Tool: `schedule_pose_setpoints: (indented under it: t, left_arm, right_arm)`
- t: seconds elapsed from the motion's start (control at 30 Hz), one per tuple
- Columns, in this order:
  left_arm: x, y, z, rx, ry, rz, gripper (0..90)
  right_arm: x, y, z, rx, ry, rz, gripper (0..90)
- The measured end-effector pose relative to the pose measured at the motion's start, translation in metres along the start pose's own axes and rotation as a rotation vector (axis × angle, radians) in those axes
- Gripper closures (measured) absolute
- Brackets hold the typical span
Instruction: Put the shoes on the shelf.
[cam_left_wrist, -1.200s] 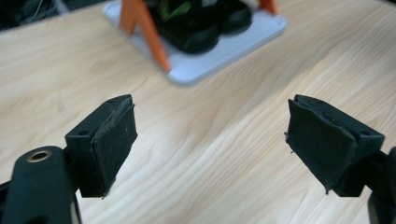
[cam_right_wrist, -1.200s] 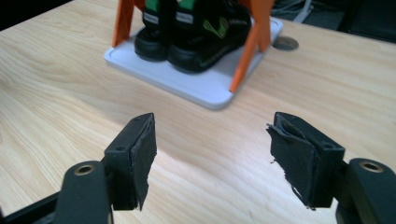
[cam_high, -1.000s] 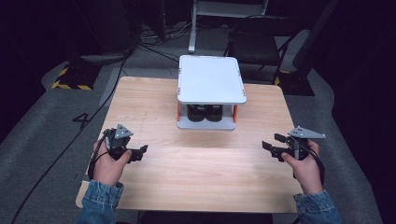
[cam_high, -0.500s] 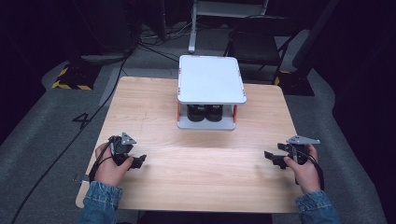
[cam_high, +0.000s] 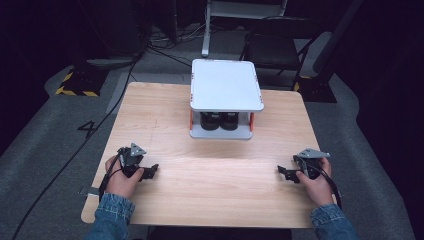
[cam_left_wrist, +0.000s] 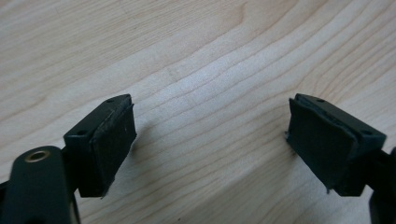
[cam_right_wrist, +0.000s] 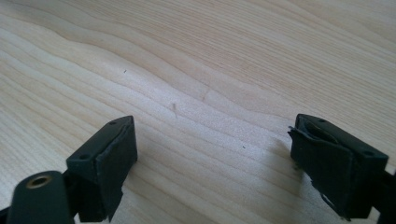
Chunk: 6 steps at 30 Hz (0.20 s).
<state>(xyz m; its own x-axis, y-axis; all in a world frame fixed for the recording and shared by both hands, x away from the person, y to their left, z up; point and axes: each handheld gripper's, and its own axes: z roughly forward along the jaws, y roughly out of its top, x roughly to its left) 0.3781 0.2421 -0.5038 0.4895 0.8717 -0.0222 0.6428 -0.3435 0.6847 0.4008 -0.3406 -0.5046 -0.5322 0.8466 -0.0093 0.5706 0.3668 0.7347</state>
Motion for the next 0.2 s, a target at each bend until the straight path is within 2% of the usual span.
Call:
schedule_pose_setpoints:
  t: [0.07,0.2]
  left_arm:
    - [0.0015,-0.0006,0.0008,-0.003,-0.003,-0.004,11.9]
    - [0.0014,-0.0004,0.0008,-0.002,-0.002,-0.003,11.6]
  right_arm:
    - [0.0012,0.0001,0.0002,0.002,-0.014,0.011,13.1]
    - [0.0012,0.0001,0.0004,0.003,-0.013,0.011,12.9]
